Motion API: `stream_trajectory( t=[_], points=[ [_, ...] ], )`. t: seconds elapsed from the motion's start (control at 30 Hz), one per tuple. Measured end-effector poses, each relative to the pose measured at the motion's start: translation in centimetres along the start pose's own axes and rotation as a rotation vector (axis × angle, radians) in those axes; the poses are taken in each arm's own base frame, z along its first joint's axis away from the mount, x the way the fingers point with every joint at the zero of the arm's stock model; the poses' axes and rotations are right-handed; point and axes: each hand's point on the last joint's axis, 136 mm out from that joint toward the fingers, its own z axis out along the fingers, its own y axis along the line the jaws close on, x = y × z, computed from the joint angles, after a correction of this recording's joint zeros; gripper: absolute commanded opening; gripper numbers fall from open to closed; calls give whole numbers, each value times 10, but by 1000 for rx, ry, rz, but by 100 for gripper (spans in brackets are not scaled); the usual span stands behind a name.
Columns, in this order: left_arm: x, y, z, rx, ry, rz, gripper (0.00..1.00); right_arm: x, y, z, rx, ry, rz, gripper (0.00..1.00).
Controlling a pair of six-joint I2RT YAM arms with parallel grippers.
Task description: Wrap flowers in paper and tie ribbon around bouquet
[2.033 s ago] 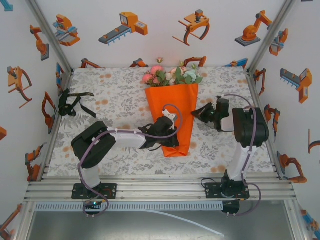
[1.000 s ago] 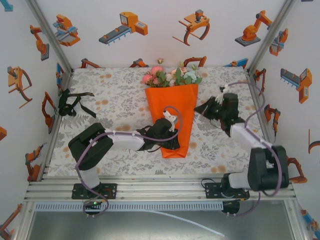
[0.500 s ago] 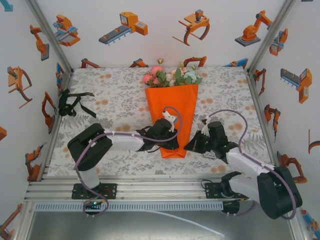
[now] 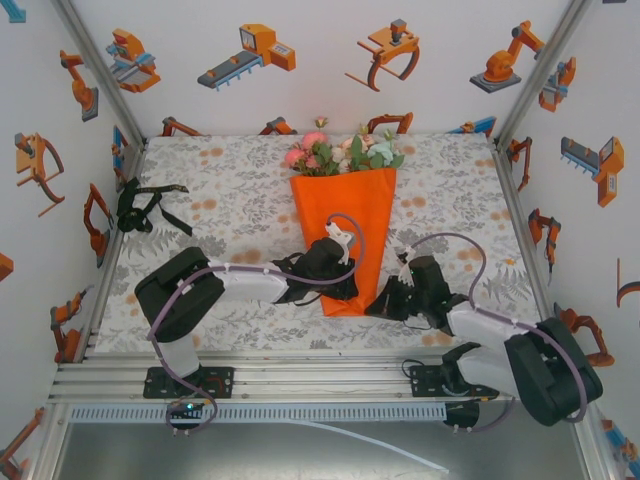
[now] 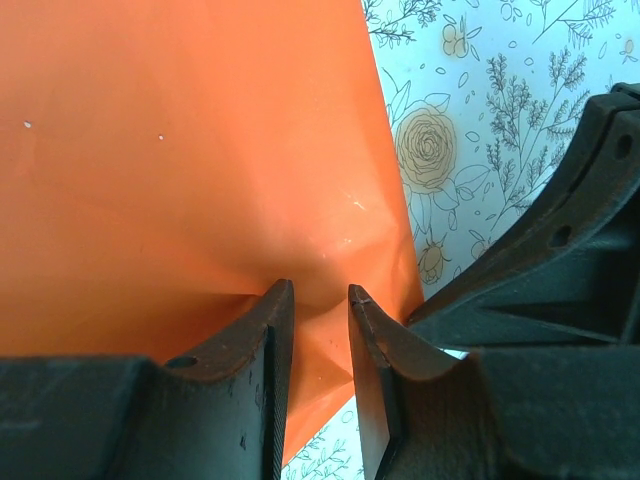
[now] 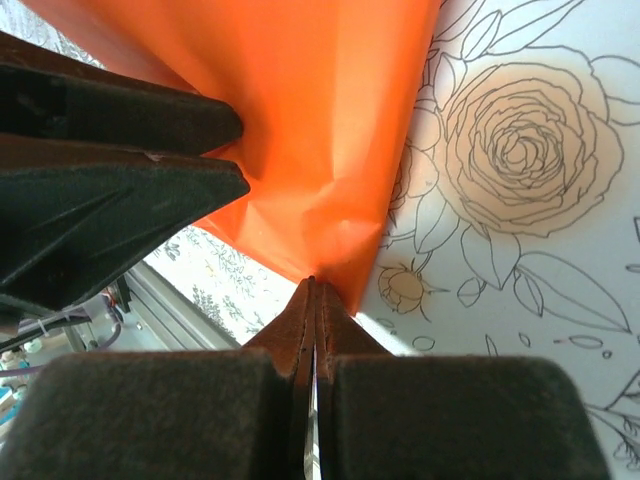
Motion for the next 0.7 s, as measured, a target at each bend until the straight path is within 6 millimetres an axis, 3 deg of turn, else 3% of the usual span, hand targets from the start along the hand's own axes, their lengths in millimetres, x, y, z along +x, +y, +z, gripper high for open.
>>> stream_trajectory(
  t=[0.1,0.23,0.33,0.43,0.57,0.7],
  points=[
    [-1,-1,-3,1,1,0,35,-12,12,-7,0,-26,-19,0],
    [-7,-7,-12,9,-15,4,35,-46,38,-18,-36,-116,-49,0],
    [-13,-12,-18,17,-31,6,35,-61,40,-17,-38,-152,-46,0],
    [-11,-10,-19,5,-25,7,34,-56,24,-1,-4,-107,-13,0],
    [-4,-3,-18,-23,-12,5,32,-33,-4,13,49,-32,36,0],
    [15,9,-17,-45,17,-4,31,-24,-7,12,39,-14,39,0]
  ],
)
